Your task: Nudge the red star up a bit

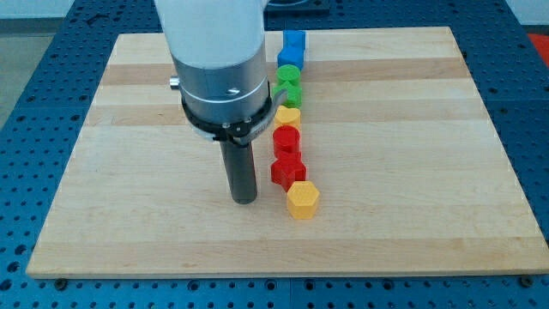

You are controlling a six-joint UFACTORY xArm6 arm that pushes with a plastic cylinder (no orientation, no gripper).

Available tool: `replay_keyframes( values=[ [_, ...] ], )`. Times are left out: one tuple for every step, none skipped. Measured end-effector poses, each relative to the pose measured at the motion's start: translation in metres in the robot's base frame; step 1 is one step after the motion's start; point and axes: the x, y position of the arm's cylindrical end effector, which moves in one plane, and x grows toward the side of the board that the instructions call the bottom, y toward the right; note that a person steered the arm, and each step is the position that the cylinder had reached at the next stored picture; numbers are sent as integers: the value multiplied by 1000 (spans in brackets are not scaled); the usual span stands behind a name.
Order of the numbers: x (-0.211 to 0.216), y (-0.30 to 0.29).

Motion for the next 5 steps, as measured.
replay_keyframes(
  values=[
    [-6,15],
    [-12,19],
    [-16,20],
    [-17,20],
    [-12,13]
  ],
)
